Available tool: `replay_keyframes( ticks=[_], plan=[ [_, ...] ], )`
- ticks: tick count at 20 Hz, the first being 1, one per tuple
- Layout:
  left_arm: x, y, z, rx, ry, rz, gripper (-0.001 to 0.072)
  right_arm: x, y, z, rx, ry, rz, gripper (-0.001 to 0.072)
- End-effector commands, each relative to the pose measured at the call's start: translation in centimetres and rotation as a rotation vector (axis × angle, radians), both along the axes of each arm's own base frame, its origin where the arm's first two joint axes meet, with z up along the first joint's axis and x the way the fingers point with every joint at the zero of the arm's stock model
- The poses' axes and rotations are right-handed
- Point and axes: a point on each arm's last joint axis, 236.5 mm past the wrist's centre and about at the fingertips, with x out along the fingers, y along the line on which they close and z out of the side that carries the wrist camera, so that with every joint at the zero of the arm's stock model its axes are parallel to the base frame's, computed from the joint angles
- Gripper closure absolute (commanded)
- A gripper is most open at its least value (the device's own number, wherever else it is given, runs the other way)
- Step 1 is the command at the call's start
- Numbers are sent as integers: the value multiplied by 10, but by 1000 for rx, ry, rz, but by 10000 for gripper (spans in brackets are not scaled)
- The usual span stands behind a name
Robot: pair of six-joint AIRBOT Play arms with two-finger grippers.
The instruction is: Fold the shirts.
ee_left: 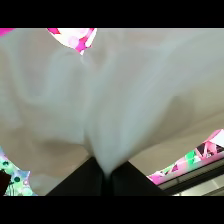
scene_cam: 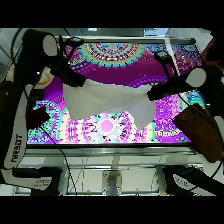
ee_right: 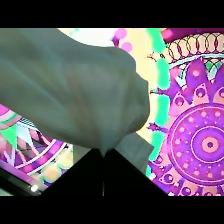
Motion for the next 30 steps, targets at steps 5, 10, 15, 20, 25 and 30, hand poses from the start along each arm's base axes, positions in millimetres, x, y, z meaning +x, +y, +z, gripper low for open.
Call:
replay_keyframes(
  ticks=[5, 10, 15, 20, 25, 30],
  plan=[
    [76, -19, -94, -5, -148, -9, -2, 56, -17, -89, -20, -52, -144, 336],
    [117, 56, -15, 254, -367, 122, 3, 61, -94, -87, -122, -30, -341, 337],
    [91, 158, -22, 327, -214, 378, 4, -7, -103, -144, 169, 313, -487, 337],
    [31, 195, -73, 137, 20, 515, 4, -61, -68, -190, 318, 475, -463, 337],
    [-9, 177, -115, 1, 102, 491, 4, -32, -18, -177, 526, 340, -395, 329],
    [-35, 133, -169, -160, 203, 447, 4, -12, -11, -177, 516, 256, -414, 328]
  ],
)
